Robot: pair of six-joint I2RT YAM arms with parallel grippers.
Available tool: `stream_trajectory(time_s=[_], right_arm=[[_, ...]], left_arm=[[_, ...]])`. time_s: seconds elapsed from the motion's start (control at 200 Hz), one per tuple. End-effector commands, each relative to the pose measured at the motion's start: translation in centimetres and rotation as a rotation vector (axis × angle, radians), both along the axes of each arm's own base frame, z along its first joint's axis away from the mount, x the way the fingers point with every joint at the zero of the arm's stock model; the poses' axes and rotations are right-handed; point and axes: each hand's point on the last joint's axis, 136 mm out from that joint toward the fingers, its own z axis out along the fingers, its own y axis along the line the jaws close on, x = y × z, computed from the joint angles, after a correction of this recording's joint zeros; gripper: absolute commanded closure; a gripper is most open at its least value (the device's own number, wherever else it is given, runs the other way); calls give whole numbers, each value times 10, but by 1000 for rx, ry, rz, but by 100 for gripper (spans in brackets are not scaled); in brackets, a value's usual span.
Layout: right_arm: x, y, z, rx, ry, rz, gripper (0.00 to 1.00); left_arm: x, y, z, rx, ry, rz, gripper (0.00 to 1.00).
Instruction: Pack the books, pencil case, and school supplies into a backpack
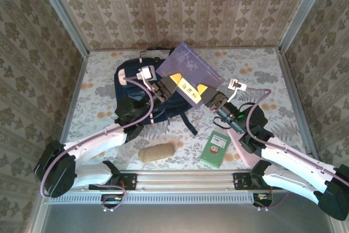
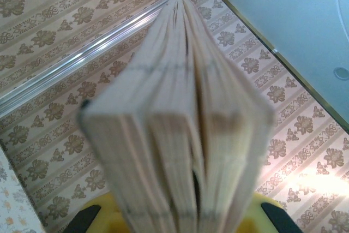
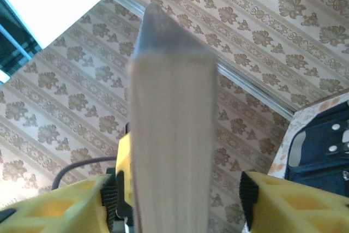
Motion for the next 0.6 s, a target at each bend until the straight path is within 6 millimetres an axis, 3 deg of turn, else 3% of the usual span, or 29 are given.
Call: stream_trajectory(time_s=[0.0,0.085,0.225,0.275,0.38,0.595], right_arm=[[-2,-3,31,60,-83,-19,56],[0,-1,28,59,-74,-13,73],[2,-10,14,12,-38,-65,93],[2,-19,8,-16,-25,-108,97],[3,-39,-12,-118,22,-206,100],[5,-90,-71,-326,188,-402,100]], left_arm=[[-7,10,15,-41,-46,26,100],[-4,8,7,-11,-25,33,99],[7,12,-15,71,23,79,58],[13,16,-28,115,58,106,48],[29,33,-56,213,136,168,36],[59,65,-115,620,296,278,30]])
